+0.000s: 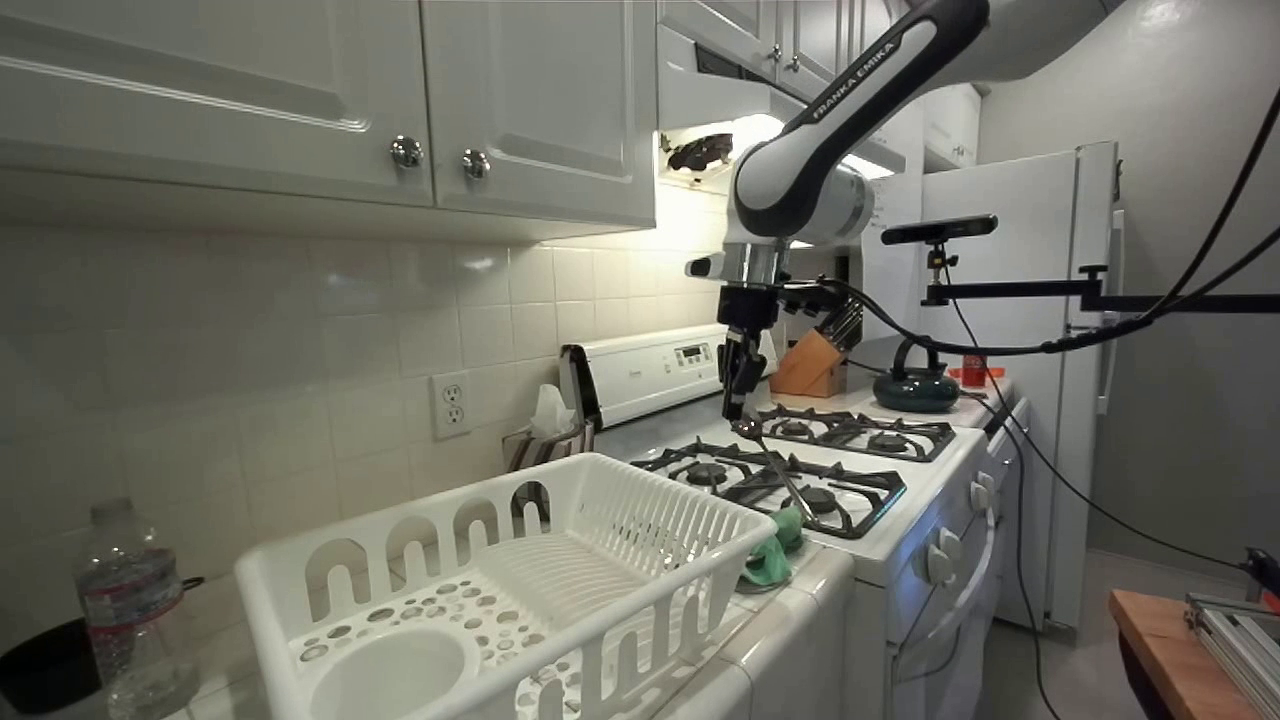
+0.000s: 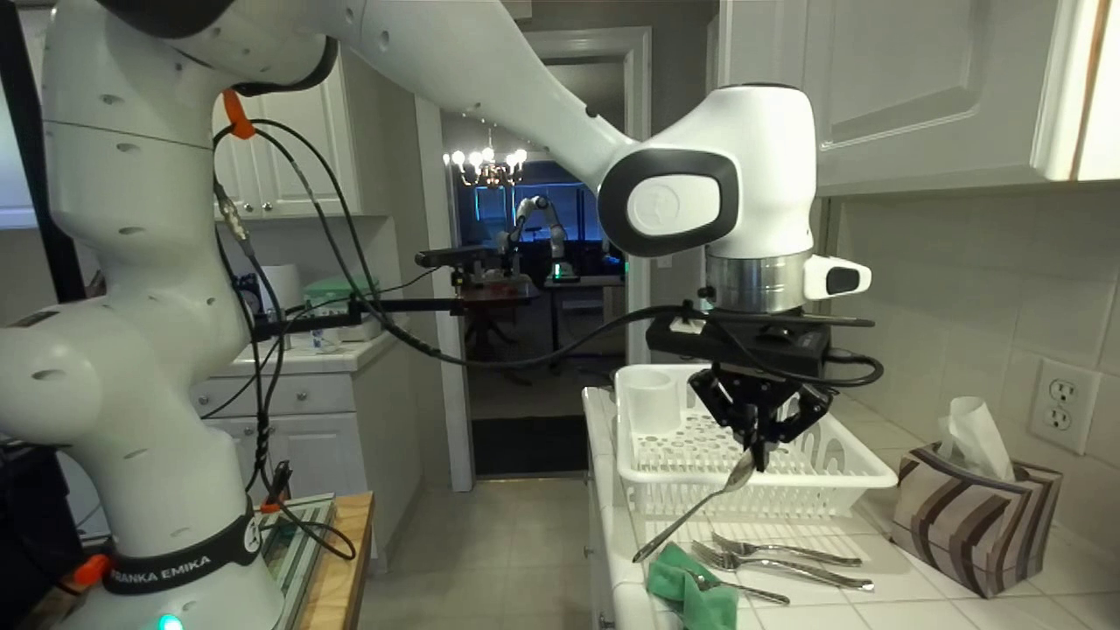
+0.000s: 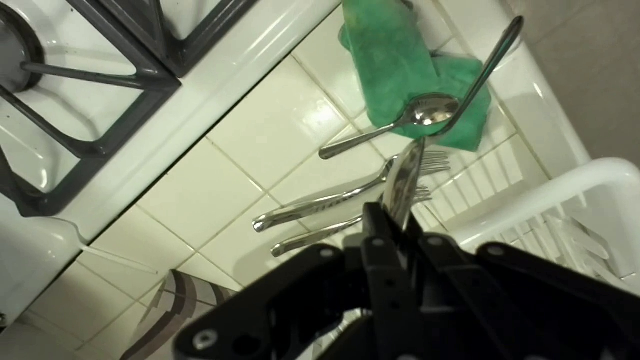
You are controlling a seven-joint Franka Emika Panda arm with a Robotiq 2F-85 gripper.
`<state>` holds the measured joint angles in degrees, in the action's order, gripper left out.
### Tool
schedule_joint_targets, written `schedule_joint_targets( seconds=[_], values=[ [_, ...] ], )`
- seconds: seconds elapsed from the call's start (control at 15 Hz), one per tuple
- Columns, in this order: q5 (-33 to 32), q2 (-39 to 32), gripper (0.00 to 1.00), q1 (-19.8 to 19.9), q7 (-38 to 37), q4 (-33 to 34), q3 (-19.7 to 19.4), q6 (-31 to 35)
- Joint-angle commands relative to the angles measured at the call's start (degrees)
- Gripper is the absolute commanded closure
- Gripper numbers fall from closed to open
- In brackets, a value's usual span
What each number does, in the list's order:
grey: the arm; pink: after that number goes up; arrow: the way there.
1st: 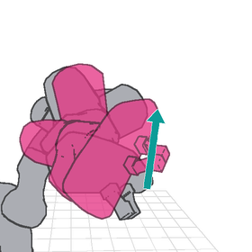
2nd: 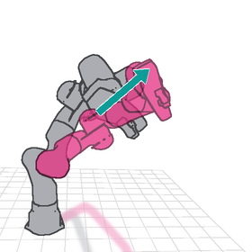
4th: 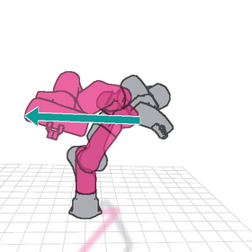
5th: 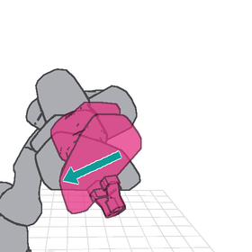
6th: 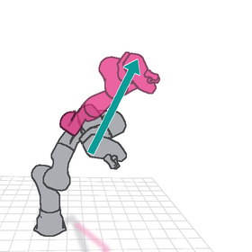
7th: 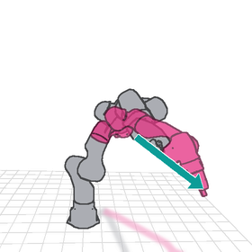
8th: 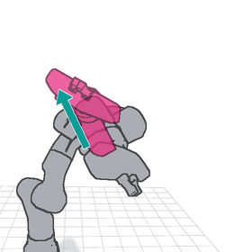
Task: Shift the spoons from the plate rack to the counter
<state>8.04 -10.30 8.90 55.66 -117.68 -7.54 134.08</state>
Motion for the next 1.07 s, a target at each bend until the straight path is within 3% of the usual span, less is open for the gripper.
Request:
schedule_joint_targets(
  seconds=[0.0,0.67,1.0],
  values=[
    [-2.9,-2.4,0.98,0.9,-3.9,2.0,0.1,1.4],
    [-2.9,-8.8,0.98,2.1,-10.4,5.2,0.9,6.6],
    [-3.8,-12.2,0.98,2.3,-14.7,7.3,1.2,6.0]
  ],
)
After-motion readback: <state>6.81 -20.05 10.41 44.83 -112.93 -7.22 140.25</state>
